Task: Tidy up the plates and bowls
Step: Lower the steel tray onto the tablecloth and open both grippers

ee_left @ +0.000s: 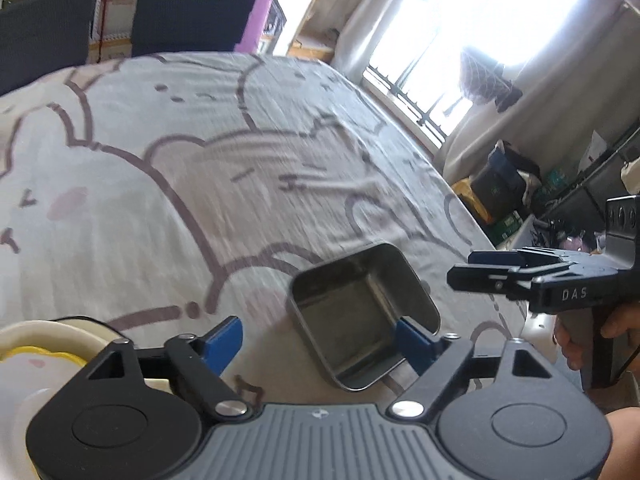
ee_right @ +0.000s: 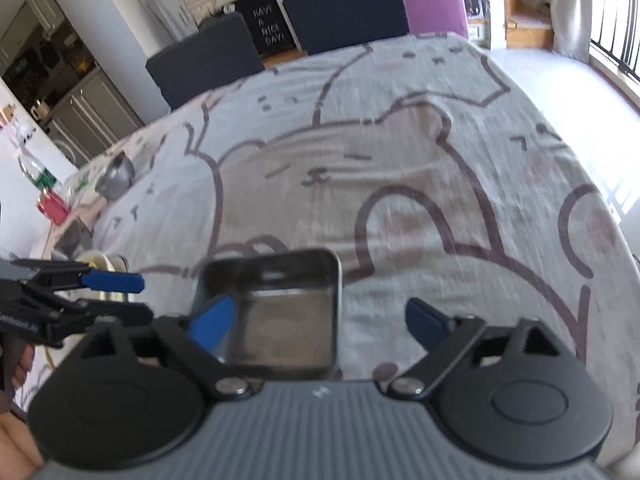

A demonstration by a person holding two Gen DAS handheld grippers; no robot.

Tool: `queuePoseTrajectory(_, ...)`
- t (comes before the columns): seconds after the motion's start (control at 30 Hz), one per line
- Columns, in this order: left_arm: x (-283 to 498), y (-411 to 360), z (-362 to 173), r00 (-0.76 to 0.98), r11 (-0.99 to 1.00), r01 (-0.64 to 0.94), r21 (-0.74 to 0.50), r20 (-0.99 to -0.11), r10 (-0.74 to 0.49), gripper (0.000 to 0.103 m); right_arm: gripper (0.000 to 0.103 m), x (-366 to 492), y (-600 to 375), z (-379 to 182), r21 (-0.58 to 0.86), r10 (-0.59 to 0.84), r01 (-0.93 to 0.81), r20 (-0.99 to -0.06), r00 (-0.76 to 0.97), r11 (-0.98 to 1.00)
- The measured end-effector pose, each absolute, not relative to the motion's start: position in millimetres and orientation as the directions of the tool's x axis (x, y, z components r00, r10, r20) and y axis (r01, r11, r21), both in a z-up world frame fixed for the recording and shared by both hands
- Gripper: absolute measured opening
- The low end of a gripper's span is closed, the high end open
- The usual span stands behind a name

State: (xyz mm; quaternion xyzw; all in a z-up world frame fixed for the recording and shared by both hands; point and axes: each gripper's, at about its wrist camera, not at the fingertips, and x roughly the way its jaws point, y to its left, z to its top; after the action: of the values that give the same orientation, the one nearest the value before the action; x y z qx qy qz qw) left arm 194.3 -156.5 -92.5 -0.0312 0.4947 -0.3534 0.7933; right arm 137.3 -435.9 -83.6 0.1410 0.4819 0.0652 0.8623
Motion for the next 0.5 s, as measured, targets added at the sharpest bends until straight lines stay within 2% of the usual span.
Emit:
queuePoseTrajectory(0.2, 197.7, -107.0, -75.3, 0.354, 0.791, 0.48, -0.38, -0.741, -0.57, 0.099, 0.103, 147.3, -419.3, -69.5, 0.338, 0.255, 0.03, -0.763, 0.593, 0.941)
queuePoseTrajectory(0.5, 206.9, -1.5, -66.0, 0.49, 0.877, 0.329, -0.349, -0.731, -0.475, 0.103, 0.103, 182.2, -367.7, -63.8, 0.346, 0.273, 0.007, -0.752, 0.6, 0.938)
